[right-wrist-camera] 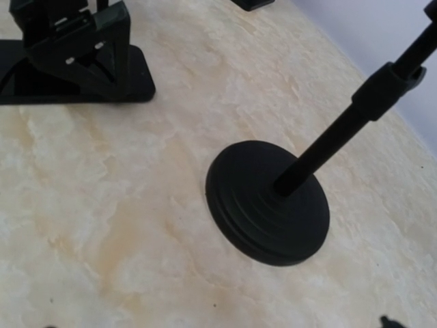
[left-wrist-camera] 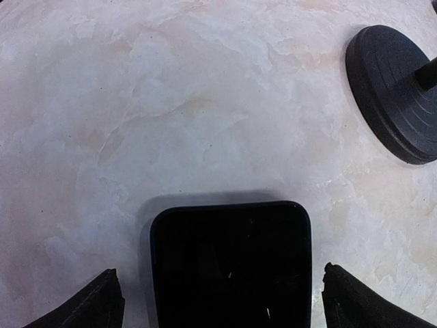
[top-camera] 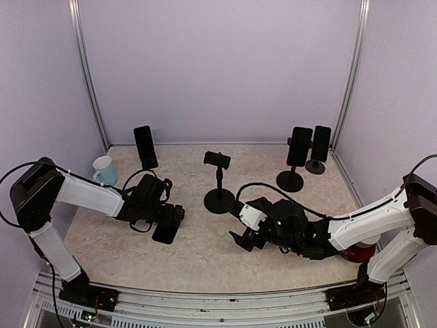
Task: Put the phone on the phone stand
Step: Pick up the phone from the center of the board.
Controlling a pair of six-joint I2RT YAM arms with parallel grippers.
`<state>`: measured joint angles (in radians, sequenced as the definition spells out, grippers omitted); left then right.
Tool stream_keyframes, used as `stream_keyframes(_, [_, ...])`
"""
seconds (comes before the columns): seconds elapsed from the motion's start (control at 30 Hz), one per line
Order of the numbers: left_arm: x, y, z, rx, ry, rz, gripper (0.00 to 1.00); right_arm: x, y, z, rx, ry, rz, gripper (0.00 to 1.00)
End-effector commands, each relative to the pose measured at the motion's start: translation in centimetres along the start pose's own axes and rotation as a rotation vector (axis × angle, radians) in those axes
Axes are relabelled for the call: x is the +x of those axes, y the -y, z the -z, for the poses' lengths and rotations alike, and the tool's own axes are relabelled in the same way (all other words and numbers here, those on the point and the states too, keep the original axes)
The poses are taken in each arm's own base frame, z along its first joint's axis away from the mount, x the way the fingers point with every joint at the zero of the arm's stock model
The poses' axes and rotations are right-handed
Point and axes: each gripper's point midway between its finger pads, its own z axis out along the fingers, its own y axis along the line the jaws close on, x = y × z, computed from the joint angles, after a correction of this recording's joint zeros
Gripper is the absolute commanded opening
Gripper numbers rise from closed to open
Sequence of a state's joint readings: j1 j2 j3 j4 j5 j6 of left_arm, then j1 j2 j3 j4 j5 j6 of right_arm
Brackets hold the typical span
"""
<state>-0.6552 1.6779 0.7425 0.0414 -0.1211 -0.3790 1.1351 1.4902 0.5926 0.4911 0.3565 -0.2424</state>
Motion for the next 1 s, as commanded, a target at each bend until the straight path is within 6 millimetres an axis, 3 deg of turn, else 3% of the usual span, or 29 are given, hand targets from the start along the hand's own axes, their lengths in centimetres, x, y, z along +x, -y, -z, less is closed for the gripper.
stream_keyframes(0.0, [2.6,-0.9,-0.7,-0.085,-0.064,-0.046,0.99,0.0,0.5,-0.3,0.019,-0.001,-0.007,1.0])
stream_keyframes(0.37, [4.6,-0.5,-1.0,-0.139,-0.099,-0.06,0.94,0.2,0.4,-0.4,0.017,-0.008,-0.006,1.0])
stream_keyframes(0.67, [4.5,0.0,-1.0,-0.118,-0.099,-0.06,0.78,0.2,0.3,-0.5,0.017,-0.009,-0.003,1.0])
stream_keyframes(0.97, [3.4,0.6,-0.6,-0.087,-0.064,-0.052,0.72,0.3,0.5,-0.4,0.022,-0.012,-0.001,1.0])
